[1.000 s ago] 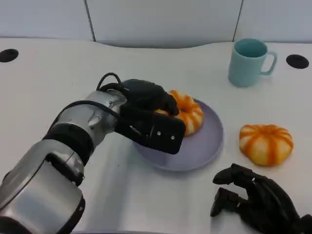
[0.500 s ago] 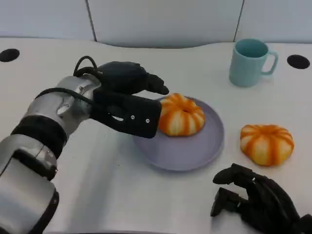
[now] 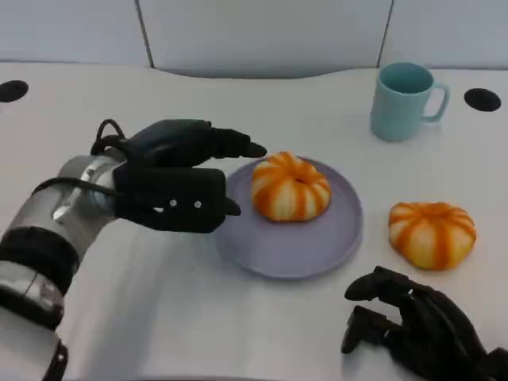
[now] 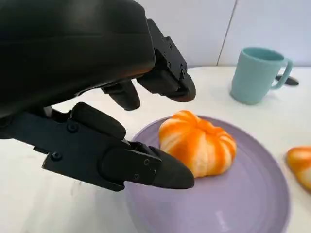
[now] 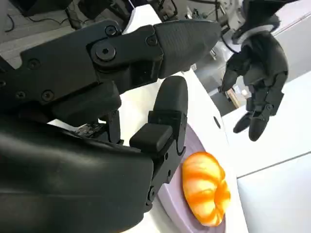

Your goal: Grasp the bread from the table and place it into the plate.

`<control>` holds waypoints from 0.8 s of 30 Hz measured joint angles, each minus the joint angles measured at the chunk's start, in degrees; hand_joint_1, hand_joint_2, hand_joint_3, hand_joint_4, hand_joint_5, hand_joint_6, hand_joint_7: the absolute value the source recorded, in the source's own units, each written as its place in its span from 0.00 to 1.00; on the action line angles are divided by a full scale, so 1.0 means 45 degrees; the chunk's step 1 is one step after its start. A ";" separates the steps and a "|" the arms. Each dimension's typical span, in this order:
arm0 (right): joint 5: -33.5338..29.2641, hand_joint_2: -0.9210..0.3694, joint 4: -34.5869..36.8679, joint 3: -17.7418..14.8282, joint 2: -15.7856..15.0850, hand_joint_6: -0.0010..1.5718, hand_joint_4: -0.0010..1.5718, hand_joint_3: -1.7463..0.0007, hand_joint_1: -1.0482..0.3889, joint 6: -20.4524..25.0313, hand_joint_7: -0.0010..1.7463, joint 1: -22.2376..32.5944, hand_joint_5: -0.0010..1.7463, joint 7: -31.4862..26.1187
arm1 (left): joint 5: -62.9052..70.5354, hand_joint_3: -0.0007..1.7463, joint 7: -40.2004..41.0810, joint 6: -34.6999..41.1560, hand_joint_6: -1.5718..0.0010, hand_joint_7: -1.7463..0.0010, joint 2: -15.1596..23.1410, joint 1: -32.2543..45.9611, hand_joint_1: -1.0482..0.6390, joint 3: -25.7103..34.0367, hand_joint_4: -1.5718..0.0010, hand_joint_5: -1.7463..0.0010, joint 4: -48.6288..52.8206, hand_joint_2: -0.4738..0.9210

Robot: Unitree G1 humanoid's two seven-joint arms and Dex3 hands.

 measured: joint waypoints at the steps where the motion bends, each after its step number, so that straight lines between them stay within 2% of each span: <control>1: 0.0000 0.00 0.0021 -0.0002 -0.0001 0.45 0.42 0.88 0.36 -0.0009 0.56 -0.0008 0.83 0.0014 | -0.0116 0.12 -0.0020 -0.0003 0.66 0.98 0.0010 0.0160 0.20 0.0070 0.82 0.54 -0.0083 1.00; 2: 0.0000 0.00 0.0039 -0.0008 -0.0007 0.45 0.42 0.89 0.36 -0.0015 0.56 -0.0013 0.84 0.0019 | -0.0182 0.11 -0.0067 -0.0003 0.64 0.98 0.0016 0.0262 0.23 0.0102 0.83 0.49 -0.0165 1.00; 6: 0.0002 0.00 0.0115 -0.0016 -0.0007 0.44 0.43 0.89 0.36 -0.0017 0.56 -0.0084 0.84 0.0038 | -0.1141 0.13 -0.0092 -0.0611 0.64 0.98 0.0015 0.0844 0.25 0.0918 0.85 0.42 -0.0392 1.00; 15: 0.0001 0.00 0.0349 -0.0062 -0.0008 0.43 0.41 0.87 0.35 -0.0223 0.57 -0.0163 0.84 0.0189 | -0.2884 0.12 -0.0314 -0.2070 0.62 0.97 0.0001 0.2648 0.30 0.2245 0.88 0.33 -0.1340 1.00; 24: -0.0009 0.00 0.0608 -0.0103 0.0003 0.41 0.41 0.86 0.36 -0.0609 0.58 -0.0242 0.85 0.0288 | -0.3911 0.10 -0.0820 -0.2369 0.60 0.96 0.0201 0.4188 0.33 0.3087 0.89 0.27 -0.3289 1.00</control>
